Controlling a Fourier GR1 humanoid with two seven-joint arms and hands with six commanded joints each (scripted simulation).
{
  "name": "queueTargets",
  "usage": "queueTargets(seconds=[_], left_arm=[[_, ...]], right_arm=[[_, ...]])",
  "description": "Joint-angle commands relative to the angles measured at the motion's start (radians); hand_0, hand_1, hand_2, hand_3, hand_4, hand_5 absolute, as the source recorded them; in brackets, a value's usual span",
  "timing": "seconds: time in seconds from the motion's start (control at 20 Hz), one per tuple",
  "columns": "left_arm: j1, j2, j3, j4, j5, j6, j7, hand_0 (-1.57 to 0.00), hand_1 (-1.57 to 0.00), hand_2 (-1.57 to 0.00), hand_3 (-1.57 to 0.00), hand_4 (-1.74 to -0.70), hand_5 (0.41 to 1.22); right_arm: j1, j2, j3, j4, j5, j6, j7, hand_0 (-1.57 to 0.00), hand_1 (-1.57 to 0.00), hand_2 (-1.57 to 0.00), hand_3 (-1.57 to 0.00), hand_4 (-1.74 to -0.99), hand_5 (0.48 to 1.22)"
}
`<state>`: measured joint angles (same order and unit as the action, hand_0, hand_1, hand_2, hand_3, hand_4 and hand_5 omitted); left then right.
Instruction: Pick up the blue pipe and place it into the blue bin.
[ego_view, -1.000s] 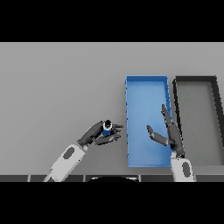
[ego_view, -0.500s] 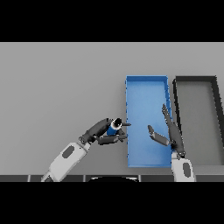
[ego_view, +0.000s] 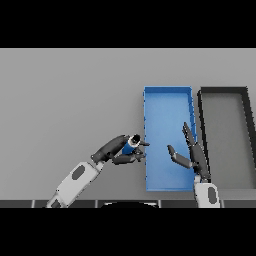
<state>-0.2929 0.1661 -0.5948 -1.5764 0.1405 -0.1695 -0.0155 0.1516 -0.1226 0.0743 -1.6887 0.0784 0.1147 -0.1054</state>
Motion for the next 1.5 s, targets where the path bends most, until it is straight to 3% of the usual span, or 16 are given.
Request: queueTargets(seconds=[0.0,0.1,0.2,0.4,0.7,0.8,1.1,1.25,1.45], left_arm=[[-0.004,-0.007,-0.001,0.005,-0.007,0.003,-0.005,-1.57,-1.57,-1.57,-1.44,-1.73,1.220],[0.004,-0.008,-0.004,-0.010,-0.007,0.003,-0.016,-1.57,-1.57,-1.57,-1.44,-1.73,1.220],[0.015,-0.003,-0.007,-0.011,-0.011,-0.005,-0.024,-1.57,-1.57,-1.57,-1.44,-1.73,1.221],[0.021,0.001,-0.008,-0.026,-0.024,-0.003,-0.023,-1.57,-1.57,-1.57,-1.44,-1.73,1.221],[0.003,-0.010,0.008,-0.020,-0.020,-0.008,0.009,-1.57,-1.57,-1.57,-1.44,-1.73,1.221],[-0.001,-0.016,0.006,-0.011,-0.030,-0.010,0.007,-1.57,-1.57,-1.57,-1.44,-1.73,1.221],[0.007,-0.017,0.017,-0.005,-0.028,-0.028,-0.016,-1.57,-1.57,-1.57,-1.44,-1.73,1.221],[0.012,-0.017,0.017,-0.011,-0.023,-0.051,-0.047,-1.57,-1.57,-1.57,-1.47,-1.73,1.221],[-0.011,-0.024,0.037,0.027,-0.005,-0.076,-0.026,-1.57,-1.57,-1.57,-1.51,-1.73,1.221]], right_arm=[[-0.003,0.000,-0.001,0.010,-0.004,0.005,-0.005,0.00,0.00,0.00,0.00,-1.207,0.619],[0.009,0.006,0.003,-0.012,-0.024,0.019,-0.030,0.00,0.00,0.00,0.00,-1.191,0.619],[-0.007,-0.021,-0.015,-0.056,-0.131,0.095,-0.027,0.00,0.00,0.00,0.00,-1.197,0.604],[-0.078,-0.126,-0.006,-0.169,-0.325,0.239,0.124,0.00,0.00,0.00,0.00,-1.232,0.550],[-0.229,-0.210,0.081,-0.289,-0.432,0.334,0.271,0.00,0.00,0.00,0.00,-1.305,0.522],[-0.276,-0.238,0.096,-0.301,-0.452,0.362,0.301,0.00,0.00,0.00,0.00,-1.297,0.522],[-0.438,-0.225,0.181,-0.284,-0.469,0.416,0.374,0.00,0.00,0.00,0.00,-1.294,0.532],[-0.520,-0.187,0.216,-0.232,-0.471,0.437,0.397,0.00,0.00,0.00,0.00,-1.260,0.531],[-0.586,-0.118,0.266,-0.180,-0.444,0.427,0.451,0.00,0.00,0.00,0.00,-1.226,0.520]])
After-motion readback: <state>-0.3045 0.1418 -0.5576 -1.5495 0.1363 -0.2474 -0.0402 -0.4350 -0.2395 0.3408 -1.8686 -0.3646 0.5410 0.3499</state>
